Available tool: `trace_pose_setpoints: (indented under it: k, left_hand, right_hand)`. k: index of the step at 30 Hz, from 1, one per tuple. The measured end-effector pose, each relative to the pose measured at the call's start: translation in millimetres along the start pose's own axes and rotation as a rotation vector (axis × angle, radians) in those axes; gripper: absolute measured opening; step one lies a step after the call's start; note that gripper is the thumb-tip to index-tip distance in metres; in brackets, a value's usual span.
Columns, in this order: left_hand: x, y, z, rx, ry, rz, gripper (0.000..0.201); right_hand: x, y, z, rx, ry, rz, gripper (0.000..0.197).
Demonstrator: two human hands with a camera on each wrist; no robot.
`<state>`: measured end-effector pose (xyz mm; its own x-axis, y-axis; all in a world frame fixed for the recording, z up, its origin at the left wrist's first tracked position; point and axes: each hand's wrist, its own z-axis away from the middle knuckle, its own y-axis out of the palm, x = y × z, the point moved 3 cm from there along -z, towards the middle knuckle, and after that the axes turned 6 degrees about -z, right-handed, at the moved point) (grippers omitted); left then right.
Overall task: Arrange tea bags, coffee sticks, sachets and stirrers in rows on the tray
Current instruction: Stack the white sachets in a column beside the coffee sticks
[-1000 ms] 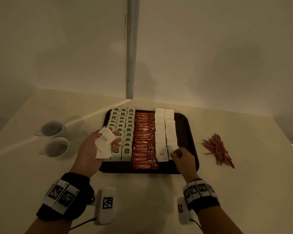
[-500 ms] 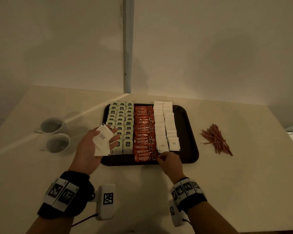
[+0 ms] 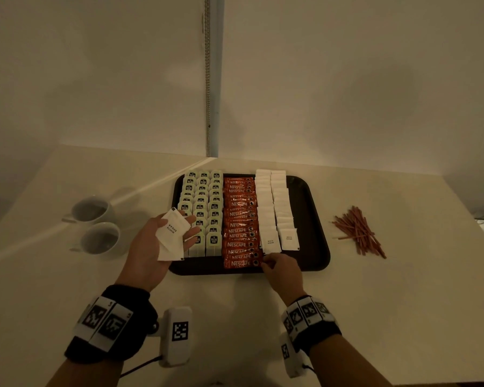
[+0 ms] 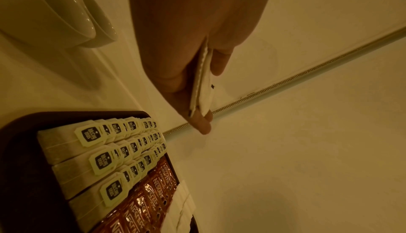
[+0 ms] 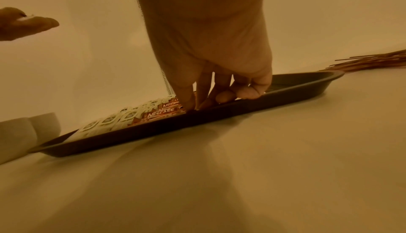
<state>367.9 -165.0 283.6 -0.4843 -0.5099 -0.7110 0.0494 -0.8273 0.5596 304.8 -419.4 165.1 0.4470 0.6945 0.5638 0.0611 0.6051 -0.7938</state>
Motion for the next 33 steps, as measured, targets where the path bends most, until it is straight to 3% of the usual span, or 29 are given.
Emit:
trace_pose_setpoints:
  k: [7, 13, 16, 19, 22, 26, 30, 33]
  left_hand:
    - [1, 7, 3, 0.078, -0.061, 0.044, 0.037]
    - [-4, 33, -5, 0.041, -0.063, -0.118, 0.029]
    - [-10, 45, -10, 0.012, -0.047, -0.283, 0.021]
    - [-17, 55, -12, 0.077, 0.020, -0.490, 0.013]
    - [-26, 56, -15, 0.054, 0.163, -0.591, 0.013]
    - [-33, 55, -10, -0.040, 0.330, -0.670, 0.012]
    - [-37, 59, -9, -0.134, 0.450, -0.708, 0.012]
    - [-36, 61, -10, -0.139, 0.464, -0.734, 0.007]
  right_hand:
    - [16, -11, 2, 0.023, -0.018, -0.088, 0.025]
    - [127, -64, 7, 0.134, -0.340, -0.605, 0.019]
    - [166, -75, 7, 0.218, -0.444, -0.637, 0.025]
    - [183, -79, -2, 0.145, -0.510, -0.551, 0.019]
    - [177, -80, -14, 0.096, -0.399, -0.715, 0.011]
    - [166, -77, -12, 0.222, -0.220, -1.109, 0.016]
    - [162, -73, -4, 0.277, -0.192, -1.159, 0.015]
    - [157, -75, -5, 0.257, -0.192, -1.182, 0.011]
